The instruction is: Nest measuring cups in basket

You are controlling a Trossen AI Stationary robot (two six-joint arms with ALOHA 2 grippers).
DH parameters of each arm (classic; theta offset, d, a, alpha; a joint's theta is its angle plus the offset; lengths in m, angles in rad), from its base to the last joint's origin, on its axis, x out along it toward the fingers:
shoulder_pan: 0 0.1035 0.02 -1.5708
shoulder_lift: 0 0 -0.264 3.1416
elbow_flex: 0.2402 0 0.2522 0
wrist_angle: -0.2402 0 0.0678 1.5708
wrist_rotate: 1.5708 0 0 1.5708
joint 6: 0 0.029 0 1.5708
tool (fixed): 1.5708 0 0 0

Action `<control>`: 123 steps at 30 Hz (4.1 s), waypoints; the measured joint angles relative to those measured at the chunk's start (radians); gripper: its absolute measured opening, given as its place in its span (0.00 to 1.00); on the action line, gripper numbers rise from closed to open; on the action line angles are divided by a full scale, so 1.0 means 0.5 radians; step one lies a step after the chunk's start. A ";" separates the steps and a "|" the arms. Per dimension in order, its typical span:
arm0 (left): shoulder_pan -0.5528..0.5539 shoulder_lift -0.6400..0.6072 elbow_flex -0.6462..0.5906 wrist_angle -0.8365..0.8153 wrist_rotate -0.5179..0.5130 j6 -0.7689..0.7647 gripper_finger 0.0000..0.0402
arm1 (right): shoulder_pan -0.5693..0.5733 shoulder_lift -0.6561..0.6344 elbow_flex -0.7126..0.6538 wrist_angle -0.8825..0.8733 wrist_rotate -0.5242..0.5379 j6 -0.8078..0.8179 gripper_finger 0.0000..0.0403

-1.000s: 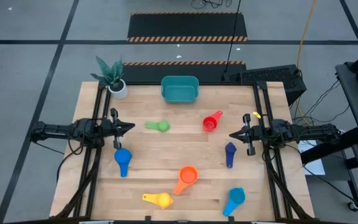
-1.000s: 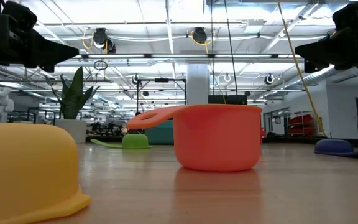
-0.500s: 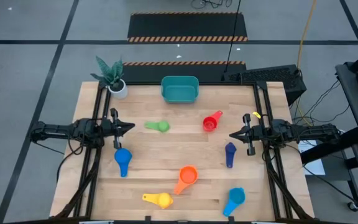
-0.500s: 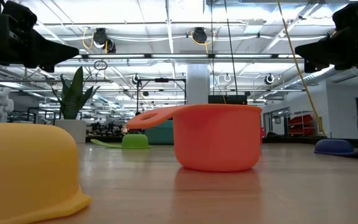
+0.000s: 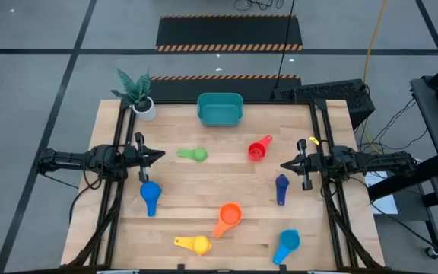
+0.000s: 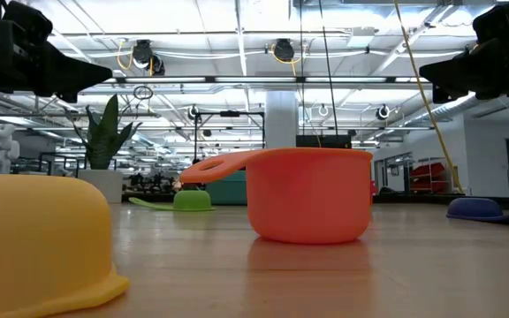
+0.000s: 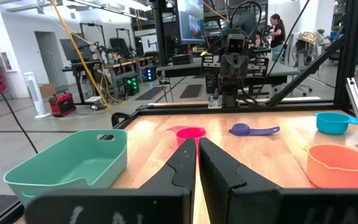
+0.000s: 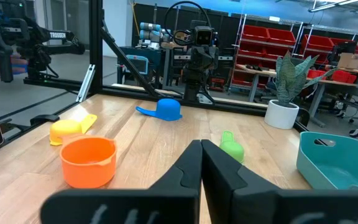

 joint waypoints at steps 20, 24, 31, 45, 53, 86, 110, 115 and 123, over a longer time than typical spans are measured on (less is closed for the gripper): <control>0.001 0.009 -0.001 0.130 0.000 -0.319 0.06 | 0.000 0.000 0.000 0.001 -0.001 0.001 0.00; -0.020 0.047 0.008 0.404 0.027 -0.243 0.06 | 0.000 0.000 -0.001 0.002 -0.001 0.001 0.00; -0.092 0.326 0.342 0.442 0.031 -0.135 0.06 | 0.000 0.000 -0.001 0.008 0.002 0.301 0.00; -0.349 1.378 1.689 -0.463 0.034 -0.204 0.06 | -0.001 0.000 -0.001 0.008 0.073 1.452 0.00; -0.569 1.913 2.137 -0.702 0.019 -0.386 0.06 | 0.065 0.041 0.000 0.008 -0.151 1.538 0.00; -1.006 2.880 2.185 -0.693 -0.354 -0.896 0.06 | 0.790 1.403 1.149 -0.174 0.477 1.023 0.00; -1.196 3.424 2.187 -0.400 -0.352 -1.553 0.49 | 0.944 2.260 1.315 0.080 0.475 0.935 0.00; -1.180 3.611 2.187 -0.331 -0.215 -1.835 0.55 | 0.944 2.260 1.315 0.075 0.473 0.927 0.00; -1.134 3.745 2.184 -0.225 -0.087 -2.163 0.62 | 0.944 2.260 1.315 0.074 0.472 0.891 0.00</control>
